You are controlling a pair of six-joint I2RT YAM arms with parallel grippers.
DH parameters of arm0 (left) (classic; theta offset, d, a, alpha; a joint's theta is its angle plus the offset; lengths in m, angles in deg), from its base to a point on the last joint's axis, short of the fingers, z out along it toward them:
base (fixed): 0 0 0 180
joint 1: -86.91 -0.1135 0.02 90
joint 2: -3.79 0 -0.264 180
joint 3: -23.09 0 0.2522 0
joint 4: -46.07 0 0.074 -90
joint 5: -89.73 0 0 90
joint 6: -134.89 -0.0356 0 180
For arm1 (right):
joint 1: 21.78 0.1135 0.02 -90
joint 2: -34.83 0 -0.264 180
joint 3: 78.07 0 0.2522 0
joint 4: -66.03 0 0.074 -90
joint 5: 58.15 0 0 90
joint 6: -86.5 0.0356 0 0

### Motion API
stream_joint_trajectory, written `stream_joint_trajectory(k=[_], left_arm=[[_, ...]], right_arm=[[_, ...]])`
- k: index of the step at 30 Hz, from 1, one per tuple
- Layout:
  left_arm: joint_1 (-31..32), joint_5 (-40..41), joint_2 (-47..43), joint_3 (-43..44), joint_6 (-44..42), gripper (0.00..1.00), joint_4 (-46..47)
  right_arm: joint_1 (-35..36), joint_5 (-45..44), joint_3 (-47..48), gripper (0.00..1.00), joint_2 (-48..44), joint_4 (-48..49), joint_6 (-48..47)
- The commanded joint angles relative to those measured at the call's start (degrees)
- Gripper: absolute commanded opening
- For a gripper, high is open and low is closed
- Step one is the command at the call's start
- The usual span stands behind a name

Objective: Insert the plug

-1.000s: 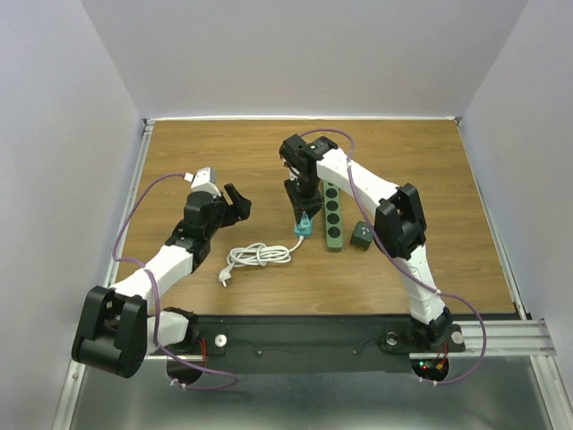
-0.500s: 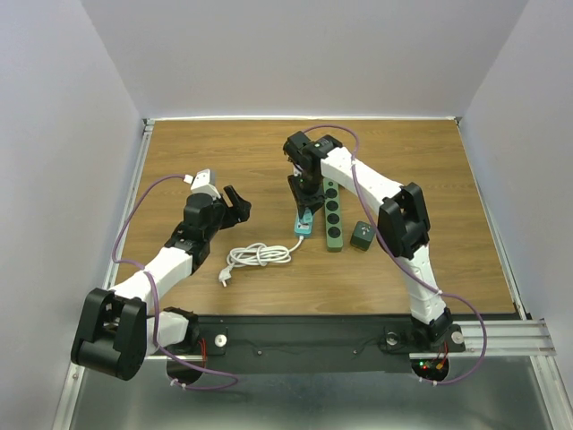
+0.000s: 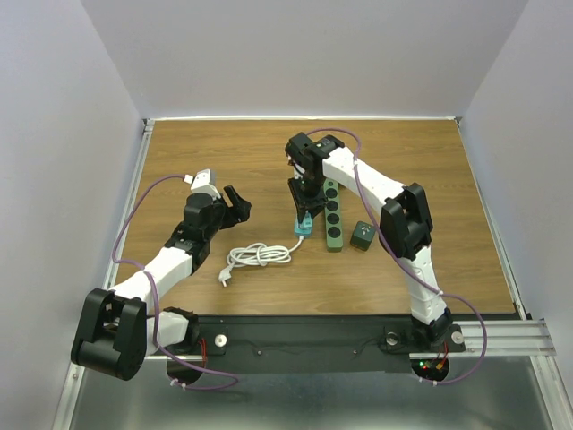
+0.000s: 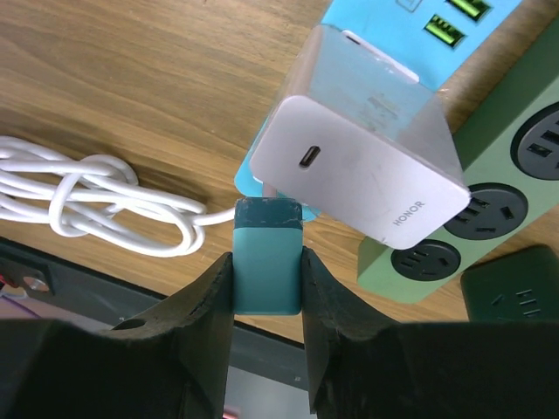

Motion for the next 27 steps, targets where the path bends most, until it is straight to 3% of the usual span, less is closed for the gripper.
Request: stream_joint_trajectory(k=[1, 27], left_arm=[[-0.5, -0.4, -1.8, -0.5, -0.9, 0.82, 1.7], [-0.5, 0.1, -2.9, -1.2, -1.1, 0.82, 1.2]], right_arm=[[0.0, 2.2, -0.4, 0.00, -2.7, -0.2, 0.3], [0.1, 2.2, -4.5, 0.00, -2.5, 3.2, 1.2]])
